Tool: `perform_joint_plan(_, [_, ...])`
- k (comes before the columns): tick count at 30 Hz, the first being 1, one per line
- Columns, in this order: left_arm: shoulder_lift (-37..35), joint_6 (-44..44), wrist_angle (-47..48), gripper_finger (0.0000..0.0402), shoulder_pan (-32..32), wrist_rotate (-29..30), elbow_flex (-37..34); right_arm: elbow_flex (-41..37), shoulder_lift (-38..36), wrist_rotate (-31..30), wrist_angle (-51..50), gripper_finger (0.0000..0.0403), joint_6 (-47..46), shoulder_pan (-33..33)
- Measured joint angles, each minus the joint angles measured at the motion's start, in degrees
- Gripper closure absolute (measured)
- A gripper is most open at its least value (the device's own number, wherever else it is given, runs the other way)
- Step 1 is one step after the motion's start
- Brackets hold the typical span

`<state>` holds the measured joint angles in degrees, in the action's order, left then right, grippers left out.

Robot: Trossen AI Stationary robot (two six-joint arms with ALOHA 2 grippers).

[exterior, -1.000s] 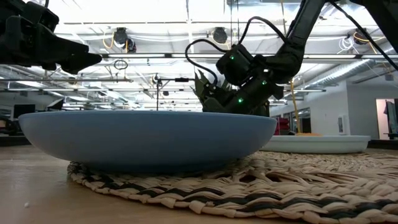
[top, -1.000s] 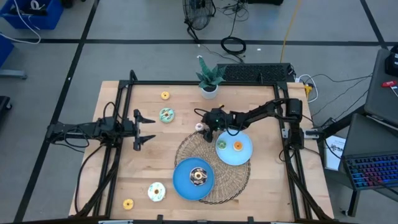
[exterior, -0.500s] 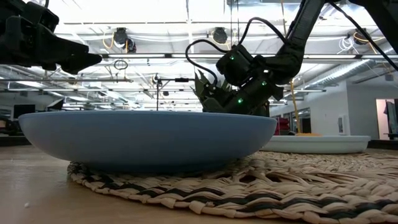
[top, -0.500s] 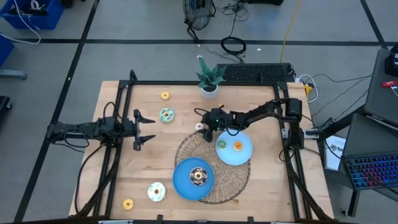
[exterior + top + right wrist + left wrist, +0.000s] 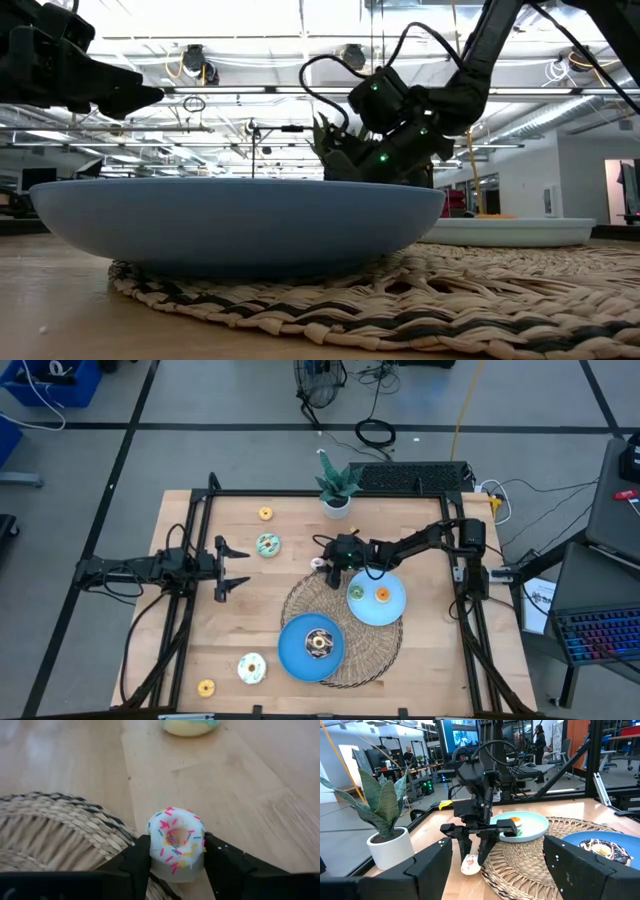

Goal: Pick & Place donuts
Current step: Put the small white donut on the light blue plate

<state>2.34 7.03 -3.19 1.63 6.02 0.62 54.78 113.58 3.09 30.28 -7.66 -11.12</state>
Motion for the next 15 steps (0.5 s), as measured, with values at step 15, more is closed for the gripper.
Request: perform_joint_plan(15, [0.0, 0.0, 0.0, 0.0096, 0.0, 0.0, 0.0, 0.0, 0.0, 0.0, 6.6, 0.0256, 1.3, 3.1])
